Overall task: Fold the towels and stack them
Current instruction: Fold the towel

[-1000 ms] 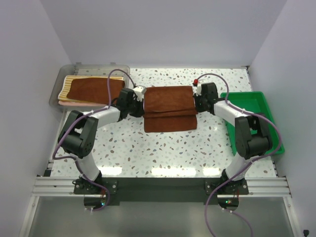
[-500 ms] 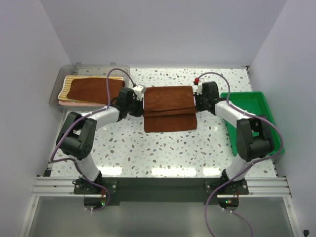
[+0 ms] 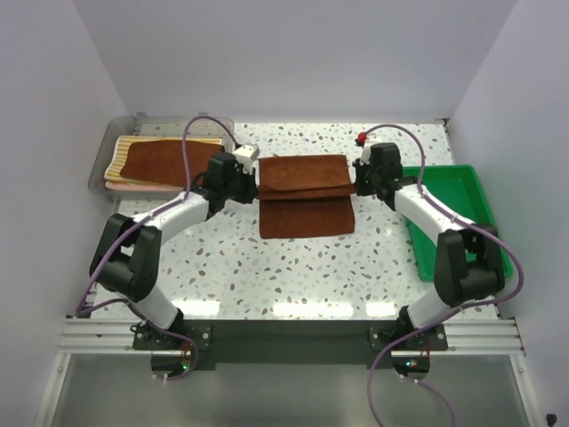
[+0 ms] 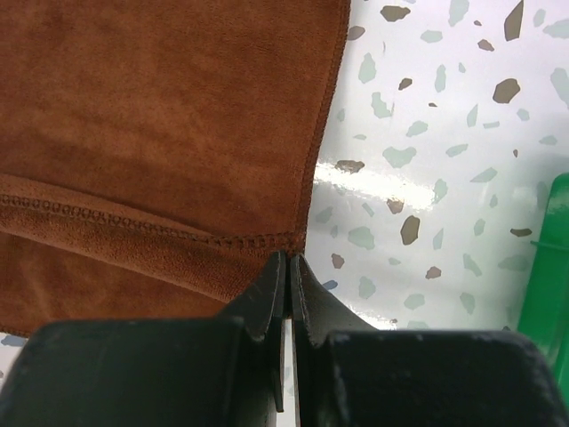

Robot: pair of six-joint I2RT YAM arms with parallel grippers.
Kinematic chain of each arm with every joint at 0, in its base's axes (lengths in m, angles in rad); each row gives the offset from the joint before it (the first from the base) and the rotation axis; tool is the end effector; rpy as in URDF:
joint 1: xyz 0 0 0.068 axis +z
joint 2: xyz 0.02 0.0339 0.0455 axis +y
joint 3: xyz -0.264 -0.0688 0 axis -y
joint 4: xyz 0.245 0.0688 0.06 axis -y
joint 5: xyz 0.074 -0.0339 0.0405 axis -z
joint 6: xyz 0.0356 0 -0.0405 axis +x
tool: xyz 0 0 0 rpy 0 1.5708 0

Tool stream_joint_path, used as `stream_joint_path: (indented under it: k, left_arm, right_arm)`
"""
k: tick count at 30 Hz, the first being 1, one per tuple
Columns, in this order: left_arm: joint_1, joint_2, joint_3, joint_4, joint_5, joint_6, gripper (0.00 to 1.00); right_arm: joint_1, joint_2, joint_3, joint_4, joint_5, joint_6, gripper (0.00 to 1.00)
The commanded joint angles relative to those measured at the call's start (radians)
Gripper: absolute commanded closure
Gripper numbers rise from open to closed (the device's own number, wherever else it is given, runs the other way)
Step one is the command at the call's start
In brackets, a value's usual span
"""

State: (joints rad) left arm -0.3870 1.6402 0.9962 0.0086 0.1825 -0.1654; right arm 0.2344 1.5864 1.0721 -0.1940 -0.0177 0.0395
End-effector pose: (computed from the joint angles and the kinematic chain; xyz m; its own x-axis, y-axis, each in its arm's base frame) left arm 0.3291 -0.1411 0.2131 -0.6255 0.0801 -0.7761 0.4090 0.8807 -0.2388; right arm 0.3405 0.0819 0.2379 -0.6419 -0.1127 -0.7584 -0.2201 0.9746 0.0415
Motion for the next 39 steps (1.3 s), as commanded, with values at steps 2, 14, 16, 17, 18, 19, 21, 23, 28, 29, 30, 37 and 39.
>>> stream_joint_path:
  k: [2,14,16,17,18,19,21,23,28,29,30,37,39]
  left_arm:
    - [-0.009,-0.056,-0.011,0.017,-0.023,-0.009,0.86]
    - [-0.036,0.039,-0.031,0.034,-0.02,-0.028,0.86]
    - [-0.039,0.05,-0.031,0.036,-0.018,-0.031,0.86]
    - [-0.042,0.058,-0.033,0.036,-0.02,-0.032,0.85]
    - [-0.044,0.063,-0.034,0.037,-0.02,-0.034,0.85]
    - [-0.046,0.064,-0.037,0.037,-0.018,-0.037,0.83]
    - [-0.05,0.067,-0.045,0.041,-0.017,-0.039,0.82]
    - [-0.052,0.064,-0.054,0.048,-0.018,-0.046,0.81]
    - [-0.052,0.046,-0.073,0.044,-0.021,-0.075,0.69]
    - [-0.053,0.032,-0.079,0.042,-0.017,-0.082,0.66]
    - [-0.055,0.021,-0.093,0.042,-0.014,-0.091,0.62]
    - [-0.076,-0.138,-0.241,0.05,-0.009,-0.187,0.35]
    - [-0.078,-0.221,-0.321,0.057,-0.012,-0.213,0.34]
  right_arm:
    - [-0.007,-0.042,-0.029,0.001,0.009,0.025,1.0]
    - [-0.004,0.058,-0.049,-0.013,-0.044,0.054,1.0]
    - [-0.004,0.076,-0.047,-0.013,-0.044,0.059,1.0]
    - [-0.003,0.084,-0.047,-0.013,-0.044,0.06,1.0]
    - [-0.001,0.101,-0.044,-0.012,-0.045,0.062,1.0]
    - [-0.003,0.109,-0.044,-0.015,-0.045,0.063,1.0]
    - [-0.003,0.127,-0.044,-0.015,-0.048,0.071,1.0]
    - [-0.004,0.135,-0.046,-0.013,-0.059,0.071,1.0]
    - [0.002,0.129,-0.04,-0.044,-0.085,0.082,0.92]
    - [0.003,0.123,-0.047,-0.047,-0.088,0.085,0.9]
    - [0.005,0.11,-0.055,-0.051,-0.093,0.088,0.87]
    - [0.026,-0.074,-0.208,-0.064,-0.139,0.12,0.81]
    - [0.037,-0.149,-0.273,-0.073,-0.153,0.126,0.78]
